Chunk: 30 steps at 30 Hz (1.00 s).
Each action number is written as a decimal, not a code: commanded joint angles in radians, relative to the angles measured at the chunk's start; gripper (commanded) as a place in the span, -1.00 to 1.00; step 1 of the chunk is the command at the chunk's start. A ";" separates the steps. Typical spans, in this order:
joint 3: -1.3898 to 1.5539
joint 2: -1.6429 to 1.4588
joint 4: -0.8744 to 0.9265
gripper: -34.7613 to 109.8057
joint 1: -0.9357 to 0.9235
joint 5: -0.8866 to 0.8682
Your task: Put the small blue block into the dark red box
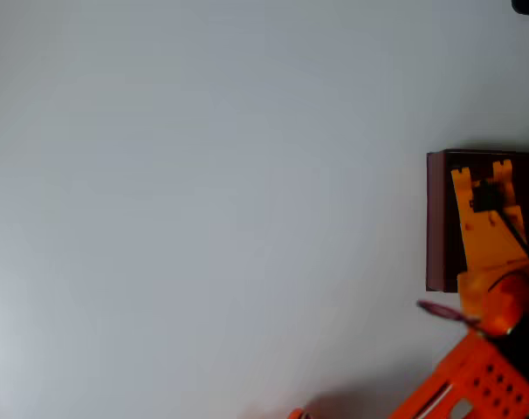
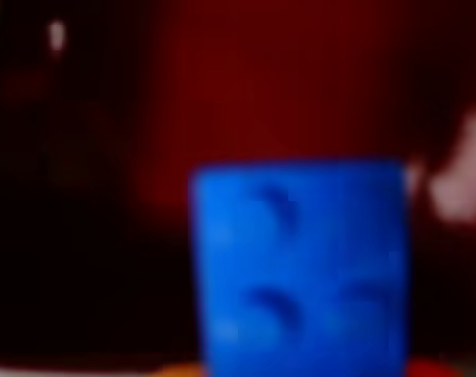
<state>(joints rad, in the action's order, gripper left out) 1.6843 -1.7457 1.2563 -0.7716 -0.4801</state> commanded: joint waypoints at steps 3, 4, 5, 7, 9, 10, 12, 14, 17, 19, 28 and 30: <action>-0.049 0.149 -0.078 -0.49 -0.018 -0.003; -0.058 0.175 -0.078 -0.46 -0.015 -0.008; -0.069 0.199 -0.077 -0.43 -0.012 -0.014; -0.078 0.233 -0.084 -0.40 0.000 -0.014; -0.092 0.249 -0.078 -0.36 0.017 -0.006; -0.092 0.249 -0.074 -0.35 0.025 0.002; -0.080 0.222 -0.066 -0.33 0.041 0.009; -0.058 0.184 -0.060 -0.32 0.063 0.012; -0.020 0.110 -0.063 -0.32 0.106 0.041; 0.015 0.037 -0.035 -0.32 0.138 0.051; 0.451 -0.629 -0.011 -0.38 0.350 0.097; 0.558 -0.831 -0.009 -0.44 0.437 0.150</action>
<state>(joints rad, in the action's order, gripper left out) 2.1261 -2.2749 1.2333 -0.4280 -0.3712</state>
